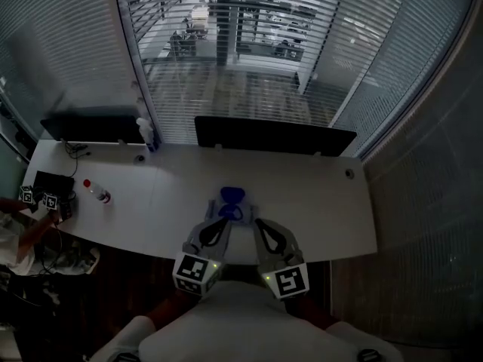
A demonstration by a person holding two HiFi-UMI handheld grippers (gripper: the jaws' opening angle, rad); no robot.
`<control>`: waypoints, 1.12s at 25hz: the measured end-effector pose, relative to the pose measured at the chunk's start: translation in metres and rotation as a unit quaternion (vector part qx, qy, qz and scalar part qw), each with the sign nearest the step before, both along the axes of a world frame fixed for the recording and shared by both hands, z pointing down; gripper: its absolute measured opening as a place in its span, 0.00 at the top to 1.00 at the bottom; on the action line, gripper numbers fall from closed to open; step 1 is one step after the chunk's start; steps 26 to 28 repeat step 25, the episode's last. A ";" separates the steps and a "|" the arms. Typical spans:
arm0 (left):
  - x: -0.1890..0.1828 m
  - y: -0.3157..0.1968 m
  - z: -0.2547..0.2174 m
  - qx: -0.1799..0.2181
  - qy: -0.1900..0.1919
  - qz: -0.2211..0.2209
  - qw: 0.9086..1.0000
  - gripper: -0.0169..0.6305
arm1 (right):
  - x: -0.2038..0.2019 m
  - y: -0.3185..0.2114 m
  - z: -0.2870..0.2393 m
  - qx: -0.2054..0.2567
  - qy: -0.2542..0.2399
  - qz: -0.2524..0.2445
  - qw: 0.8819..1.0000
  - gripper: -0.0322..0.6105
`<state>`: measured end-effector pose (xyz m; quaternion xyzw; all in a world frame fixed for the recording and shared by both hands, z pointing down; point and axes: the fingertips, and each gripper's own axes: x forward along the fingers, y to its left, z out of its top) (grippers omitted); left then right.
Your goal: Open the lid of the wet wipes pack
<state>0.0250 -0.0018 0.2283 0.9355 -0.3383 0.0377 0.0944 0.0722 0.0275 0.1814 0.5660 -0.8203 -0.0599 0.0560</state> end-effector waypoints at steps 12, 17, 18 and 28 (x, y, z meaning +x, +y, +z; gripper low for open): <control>0.006 -0.001 -0.001 0.005 0.004 0.000 1.000 0.97 | -0.002 0.002 -0.005 0.017 -0.010 -0.008 1.000 0.95; 0.003 0.001 0.001 0.003 0.002 -0.007 1.000 0.97 | -0.002 0.005 -0.006 0.019 -0.010 -0.010 1.000 0.95; 0.003 0.001 0.001 0.003 0.001 -0.008 1.000 0.97 | -0.002 0.005 -0.007 0.017 -0.011 -0.009 1.000 0.95; 0.003 0.005 0.005 0.004 0.003 -0.012 1.000 0.97 | -0.001 0.009 -0.001 0.022 -0.007 -0.014 1.000 0.95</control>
